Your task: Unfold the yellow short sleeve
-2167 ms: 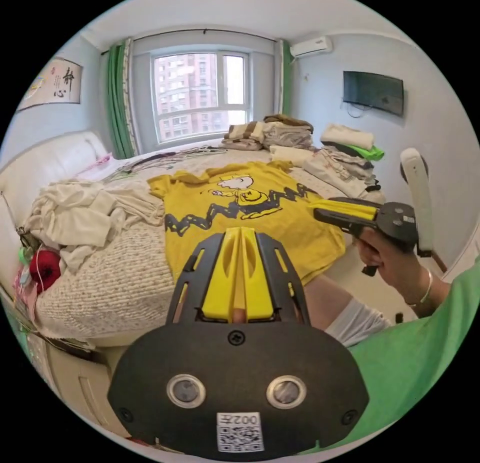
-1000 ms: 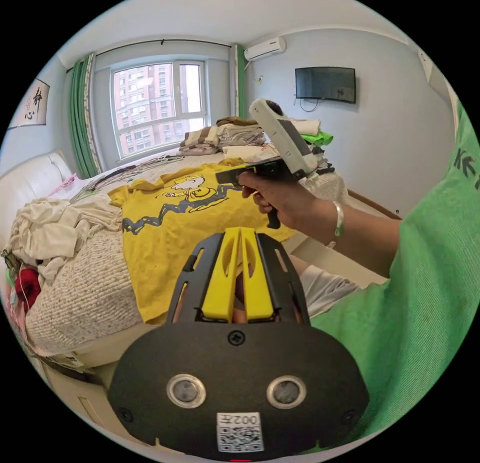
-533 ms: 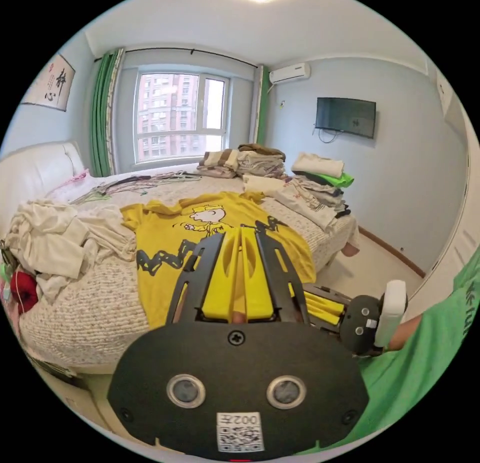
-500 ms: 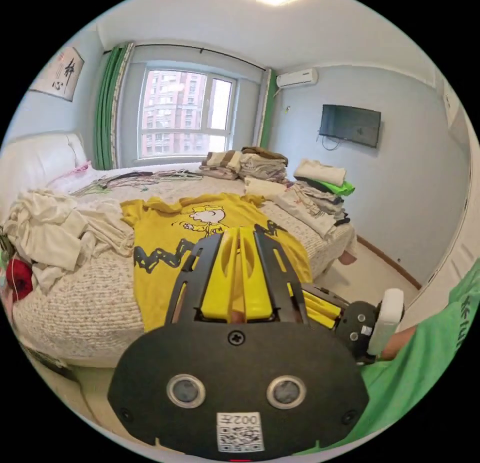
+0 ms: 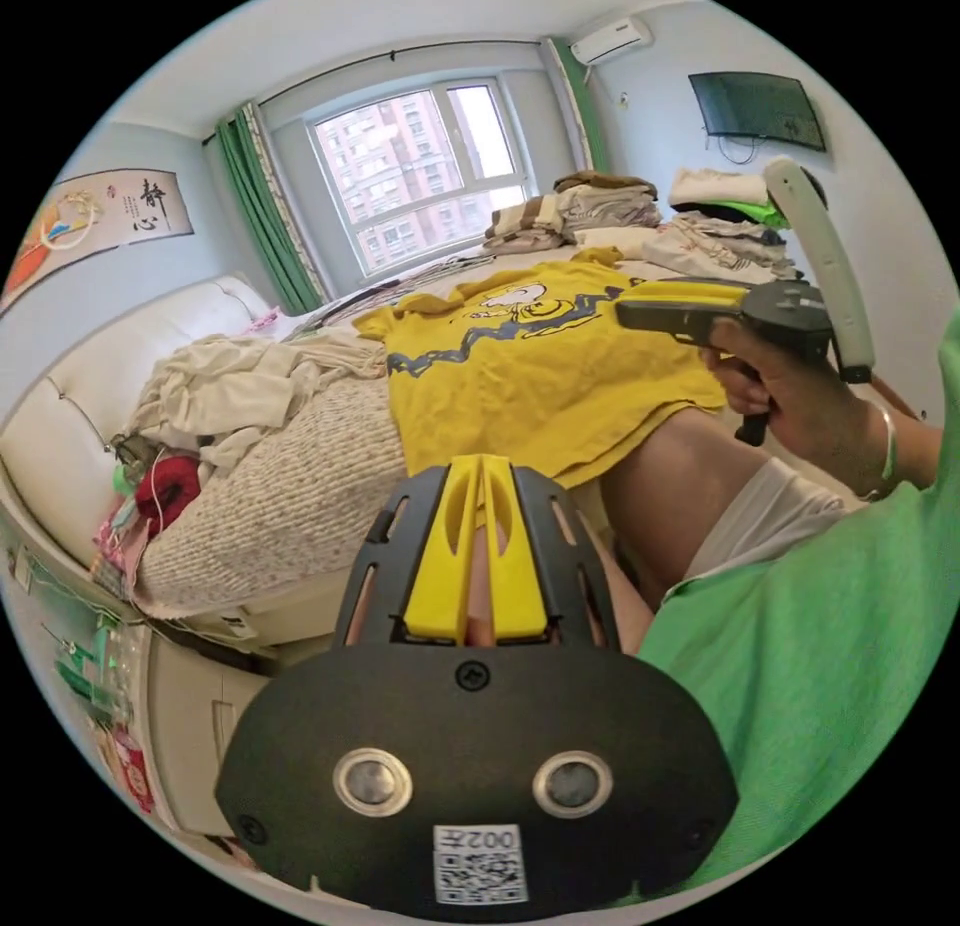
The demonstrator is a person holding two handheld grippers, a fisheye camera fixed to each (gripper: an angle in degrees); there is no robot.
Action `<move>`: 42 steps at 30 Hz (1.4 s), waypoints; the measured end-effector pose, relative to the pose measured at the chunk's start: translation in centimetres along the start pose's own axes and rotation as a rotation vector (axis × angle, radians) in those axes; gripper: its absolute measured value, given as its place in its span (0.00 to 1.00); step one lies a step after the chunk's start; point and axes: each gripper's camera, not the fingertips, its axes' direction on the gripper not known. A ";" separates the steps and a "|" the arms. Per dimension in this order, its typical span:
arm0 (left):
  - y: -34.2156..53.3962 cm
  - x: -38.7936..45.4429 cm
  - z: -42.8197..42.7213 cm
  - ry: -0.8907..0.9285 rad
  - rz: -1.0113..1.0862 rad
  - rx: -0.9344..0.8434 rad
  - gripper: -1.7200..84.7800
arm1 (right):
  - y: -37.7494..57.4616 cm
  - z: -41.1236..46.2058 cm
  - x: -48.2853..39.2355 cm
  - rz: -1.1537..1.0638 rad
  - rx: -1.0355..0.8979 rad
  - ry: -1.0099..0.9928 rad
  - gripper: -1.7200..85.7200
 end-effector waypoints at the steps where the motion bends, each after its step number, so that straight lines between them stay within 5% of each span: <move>1: -0.3 -0.3 -0.1 0.017 -0.015 0.006 0.01 | -0.1 0.2 -0.1 0.011 -0.001 -0.017 0.02; 7: -3.9 -3.7 0.8 0.147 -0.222 0.041 0.01 | -1.3 1.2 -0.1 -0.035 -0.013 0.013 0.01; 10: -4.9 -4.8 1.7 0.375 -0.202 0.041 0.01 | -2.5 2.3 1.2 0.012 -0.007 0.107 0.01; 17: -4.9 -6.3 3.4 0.350 -0.289 -0.105 0.01 | -10.0 10.3 5.6 0.022 -0.093 0.157 0.01; 23: -4.7 -9.1 3.8 0.276 -0.369 -0.189 0.01 | -14.0 21.5 9.6 0.053 -0.350 0.126 0.01; 28: -4.8 -11.3 5.0 0.266 -0.446 -0.250 0.01 | -11.4 18.6 17.6 0.504 -0.223 0.156 0.01; 32: -6.0 -12.0 6.8 0.315 -0.451 -0.299 0.01 | -11.3 18.7 12.5 0.119 -0.271 0.096 0.01; 34: -7.2 -11.9 7.2 0.320 -0.414 -0.293 0.01 | -9.6 17.7 13.4 0.200 -0.237 0.331 0.01; 38: -9.8 -11.6 6.6 0.300 -0.357 -0.233 0.01 | -9.2 14.8 11.1 0.111 -0.121 0.300 0.01; 40: -10.4 -11.5 6.5 0.315 -0.355 -0.220 0.01 | -9.2 16.5 8.6 -0.049 -0.245 0.278 0.01; 42: -10.8 -11.2 6.3 0.337 -0.349 -0.215 0.01 | -8.6 16.8 9.8 0.057 -0.261 0.297 0.01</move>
